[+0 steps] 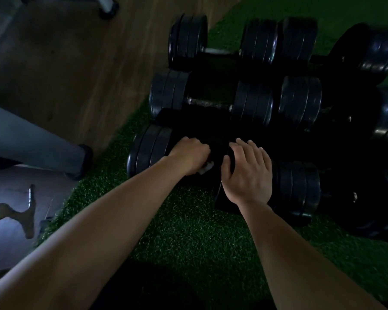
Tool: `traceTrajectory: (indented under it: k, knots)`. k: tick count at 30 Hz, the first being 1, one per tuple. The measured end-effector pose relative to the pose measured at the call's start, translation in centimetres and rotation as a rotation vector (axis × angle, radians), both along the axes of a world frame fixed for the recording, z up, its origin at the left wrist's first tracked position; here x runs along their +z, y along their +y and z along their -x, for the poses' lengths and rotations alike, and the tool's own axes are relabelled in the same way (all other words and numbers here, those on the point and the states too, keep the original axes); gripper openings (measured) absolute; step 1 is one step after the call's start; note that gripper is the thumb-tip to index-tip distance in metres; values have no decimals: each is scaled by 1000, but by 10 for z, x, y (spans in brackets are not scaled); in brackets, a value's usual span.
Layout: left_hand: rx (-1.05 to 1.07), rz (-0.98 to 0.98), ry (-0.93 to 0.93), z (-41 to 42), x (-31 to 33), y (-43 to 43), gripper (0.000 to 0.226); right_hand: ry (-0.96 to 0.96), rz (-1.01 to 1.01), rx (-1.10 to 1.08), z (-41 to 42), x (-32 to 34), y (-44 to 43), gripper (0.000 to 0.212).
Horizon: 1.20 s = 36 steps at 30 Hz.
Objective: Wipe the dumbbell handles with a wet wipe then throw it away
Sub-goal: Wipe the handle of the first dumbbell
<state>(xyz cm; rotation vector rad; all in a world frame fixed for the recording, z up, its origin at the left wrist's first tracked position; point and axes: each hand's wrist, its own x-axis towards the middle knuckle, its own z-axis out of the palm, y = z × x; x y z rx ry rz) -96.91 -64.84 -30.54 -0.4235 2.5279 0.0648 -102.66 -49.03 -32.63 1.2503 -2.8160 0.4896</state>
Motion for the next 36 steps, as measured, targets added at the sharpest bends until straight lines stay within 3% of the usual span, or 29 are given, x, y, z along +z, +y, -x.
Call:
traceTrajectory:
  k: [5,8,12,19,23,28,32,36]
  knots:
    - [-27,145,-121,-3,19,-7,19,-9,-4,-3,0,2,-1,44]
    - [48,112,-66,-2,21,5,21,-2,9,-2,0,1,0,43]
    - [176,2,145,-22,4,40,21,-3,32,-3,0,0,-1,41]
    - [918,-57,694,-68,-19,85,19,24,24,-6,0,1,-1,42]
    - [1113,-82,877,-53,-16,86,24,34,28,-2,0,1,-1,43]
    - [1161,-65,726,-49,-29,74,26,43,33,0,0,1,-1,44]
    - [1131,-72,670,-68,-46,92,48,44,33,1,0,0,-1,43]
    - [1230,-83,733,-74,-45,98,37,48,32,-2,0,0,-1,43]
